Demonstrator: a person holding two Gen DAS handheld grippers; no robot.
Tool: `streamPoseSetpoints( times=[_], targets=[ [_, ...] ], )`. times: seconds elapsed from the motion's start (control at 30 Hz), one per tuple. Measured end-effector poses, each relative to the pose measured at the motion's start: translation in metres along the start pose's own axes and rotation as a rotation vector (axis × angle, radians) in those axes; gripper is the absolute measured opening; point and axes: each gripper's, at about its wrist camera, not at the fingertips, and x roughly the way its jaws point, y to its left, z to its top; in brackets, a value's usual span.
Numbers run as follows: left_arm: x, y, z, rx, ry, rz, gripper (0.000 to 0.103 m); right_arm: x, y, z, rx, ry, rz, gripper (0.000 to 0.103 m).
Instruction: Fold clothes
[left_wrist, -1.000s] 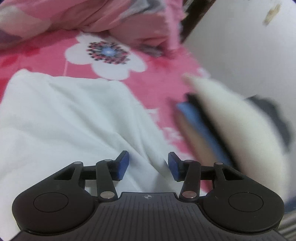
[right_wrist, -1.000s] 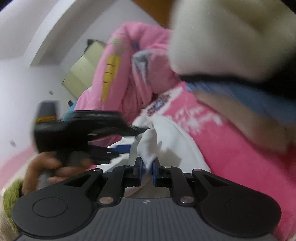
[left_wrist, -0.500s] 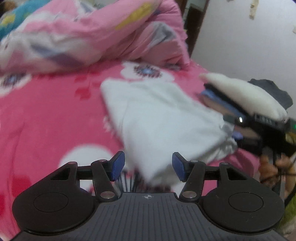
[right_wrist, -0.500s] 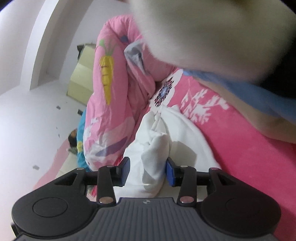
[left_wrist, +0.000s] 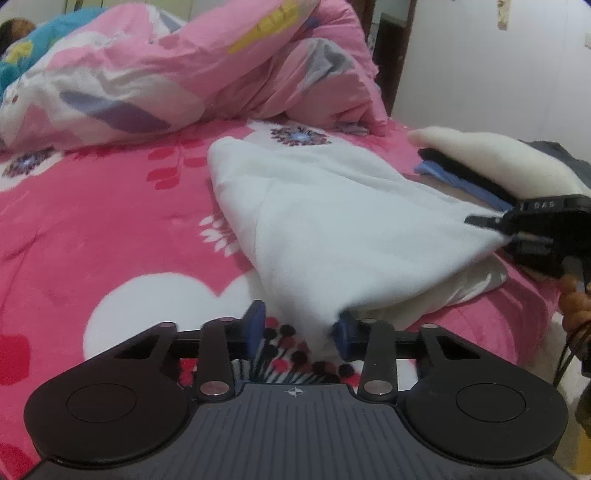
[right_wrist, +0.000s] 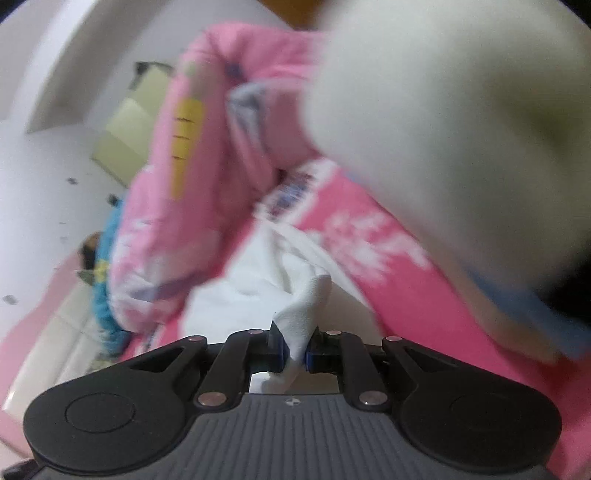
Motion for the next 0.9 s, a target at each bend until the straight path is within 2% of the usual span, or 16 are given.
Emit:
streamPoseSetpoints(
  times=[0.07, 0.17, 0.23, 0.33, 0.4, 0.5, 0.6, 0.67, 0.73, 0.77, 0.8, 0.83, 0.87, 0.9],
  targets=[
    [-0.001, -0.004, -0.001, 0.011, -0.017, 0.006, 0.022, -0.005, 0.003, 0.0, 0.01, -0.021, 0.029, 0.011],
    [-0.002, -0.01, -0.002, 0.028, -0.043, 0.016, 0.02, -0.02, 0.02, 0.002, -0.097, -0.086, 0.043, 0.011],
    [0.001, -0.013, -0.004, 0.051, -0.044, 0.036, 0.019, -0.019, 0.014, -0.001, -0.111, -0.077, 0.008, 0.011],
    [0.006, -0.017, -0.009, 0.064, -0.042, 0.069, 0.011, 0.002, -0.017, -0.016, -0.059, 0.006, -0.071, 0.01],
    [-0.003, -0.022, -0.008, 0.109, -0.071, 0.102, 0.007, -0.001, -0.018, -0.018, -0.019, -0.002, -0.052, 0.01],
    [-0.025, -0.023, -0.001, 0.165, -0.113, 0.121, 0.006, -0.015, 0.003, -0.014, -0.096, -0.035, -0.039, 0.01],
    [-0.023, -0.023, -0.005, 0.23, -0.073, 0.125, 0.006, -0.016, 0.009, -0.016, -0.142, -0.028, -0.045, 0.01],
    [-0.007, -0.024, -0.021, 0.259, -0.011, 0.141, 0.006, -0.005, -0.006, -0.023, -0.103, 0.006, -0.049, 0.011],
    [-0.003, -0.027, -0.035, 0.322, -0.013, 0.162, 0.005, 0.001, -0.017, -0.027, -0.07, 0.028, -0.049, 0.01],
    [-0.003, -0.031, -0.04, 0.36, -0.027, 0.176, 0.005, -0.003, -0.016, -0.026, -0.078, 0.022, -0.059, 0.014],
    [-0.005, -0.031, -0.041, 0.365, -0.031, 0.176, 0.006, -0.008, -0.015, -0.025, -0.085, 0.017, -0.069, 0.02],
    [-0.007, -0.028, -0.04, 0.353, -0.037, 0.161, 0.006, -0.013, -0.014, -0.024, -0.092, 0.012, -0.079, 0.022],
    [-0.01, -0.022, -0.038, 0.331, -0.039, 0.133, 0.006, -0.018, -0.013, -0.023, -0.1, 0.006, -0.09, 0.029],
    [-0.013, -0.017, -0.037, 0.308, -0.035, 0.107, 0.008, -0.022, -0.012, -0.022, -0.107, 0.001, -0.1, 0.047]
  ],
)
